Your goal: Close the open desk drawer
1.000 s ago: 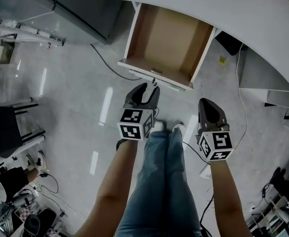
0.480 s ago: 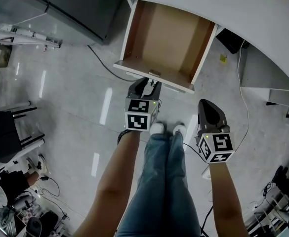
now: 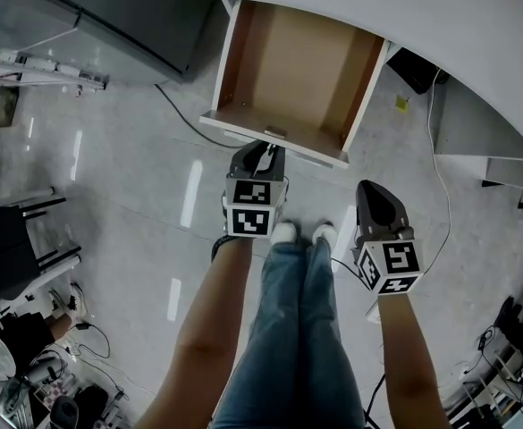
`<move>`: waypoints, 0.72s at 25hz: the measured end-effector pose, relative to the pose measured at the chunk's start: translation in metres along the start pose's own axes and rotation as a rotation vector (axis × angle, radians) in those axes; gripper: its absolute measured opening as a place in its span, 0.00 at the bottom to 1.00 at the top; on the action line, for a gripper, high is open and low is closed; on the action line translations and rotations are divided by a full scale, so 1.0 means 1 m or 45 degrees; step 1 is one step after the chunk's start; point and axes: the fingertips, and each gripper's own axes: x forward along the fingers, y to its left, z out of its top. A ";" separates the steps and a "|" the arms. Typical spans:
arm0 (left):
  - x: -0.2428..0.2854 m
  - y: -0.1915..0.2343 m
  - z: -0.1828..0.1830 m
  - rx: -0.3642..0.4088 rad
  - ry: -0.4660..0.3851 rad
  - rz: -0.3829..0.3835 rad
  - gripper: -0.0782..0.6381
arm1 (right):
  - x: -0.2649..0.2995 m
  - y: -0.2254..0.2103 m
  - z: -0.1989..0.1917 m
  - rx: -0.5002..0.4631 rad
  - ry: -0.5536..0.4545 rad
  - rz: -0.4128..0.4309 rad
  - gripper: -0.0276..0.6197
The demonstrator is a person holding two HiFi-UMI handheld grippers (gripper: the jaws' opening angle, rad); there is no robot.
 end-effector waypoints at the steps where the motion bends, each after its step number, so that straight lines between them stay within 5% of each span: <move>1: 0.000 0.000 0.000 -0.001 0.007 0.000 0.23 | -0.001 0.000 0.000 0.001 0.001 0.001 0.04; 18: -0.015 -0.001 0.010 -0.004 0.031 0.014 0.22 | -0.012 0.002 0.030 -0.010 -0.045 -0.007 0.04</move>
